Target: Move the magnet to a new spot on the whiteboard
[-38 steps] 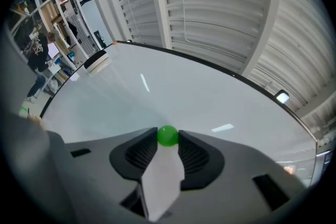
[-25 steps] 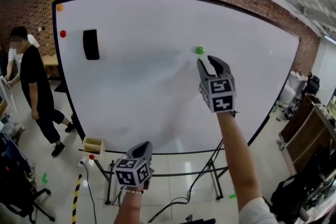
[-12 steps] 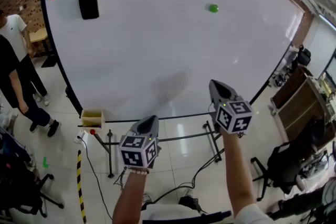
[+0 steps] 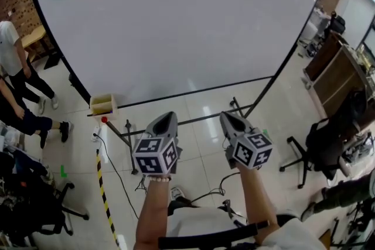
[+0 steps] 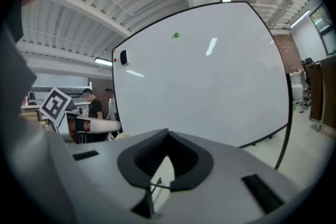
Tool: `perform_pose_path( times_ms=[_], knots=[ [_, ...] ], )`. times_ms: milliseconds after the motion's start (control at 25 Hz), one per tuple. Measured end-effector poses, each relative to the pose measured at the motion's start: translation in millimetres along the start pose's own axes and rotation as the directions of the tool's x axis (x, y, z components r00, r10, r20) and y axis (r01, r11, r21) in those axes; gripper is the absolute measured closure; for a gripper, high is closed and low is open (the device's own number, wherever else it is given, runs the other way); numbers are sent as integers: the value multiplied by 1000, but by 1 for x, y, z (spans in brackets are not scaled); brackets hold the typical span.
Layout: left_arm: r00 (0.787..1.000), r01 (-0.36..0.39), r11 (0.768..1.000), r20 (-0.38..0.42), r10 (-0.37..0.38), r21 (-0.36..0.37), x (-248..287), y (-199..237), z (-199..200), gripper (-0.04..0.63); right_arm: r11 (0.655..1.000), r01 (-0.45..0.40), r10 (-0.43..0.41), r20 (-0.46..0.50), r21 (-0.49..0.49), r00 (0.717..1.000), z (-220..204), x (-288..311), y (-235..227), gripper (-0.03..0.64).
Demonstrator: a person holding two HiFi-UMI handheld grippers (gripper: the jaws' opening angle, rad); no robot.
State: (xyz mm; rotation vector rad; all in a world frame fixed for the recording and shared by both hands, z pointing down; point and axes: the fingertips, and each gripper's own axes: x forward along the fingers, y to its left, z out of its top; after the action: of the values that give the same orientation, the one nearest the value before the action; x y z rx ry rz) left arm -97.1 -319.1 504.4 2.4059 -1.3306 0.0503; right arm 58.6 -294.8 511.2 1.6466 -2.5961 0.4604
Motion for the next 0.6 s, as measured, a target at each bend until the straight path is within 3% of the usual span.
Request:
perform_pose_path(
  times_ms=[280, 600],
  knots=[
    [1000, -15, 1000, -11, 15, 9, -41, -93, -50, 595, 1000, 3, -4, 27, 10, 1000, -18, -117, -13, 614],
    [997, -73, 997, -26, 73, 14, -115, -193, -120, 595, 995, -79, 78, 21, 65, 997, -63, -244, -12, 614]
  ],
)
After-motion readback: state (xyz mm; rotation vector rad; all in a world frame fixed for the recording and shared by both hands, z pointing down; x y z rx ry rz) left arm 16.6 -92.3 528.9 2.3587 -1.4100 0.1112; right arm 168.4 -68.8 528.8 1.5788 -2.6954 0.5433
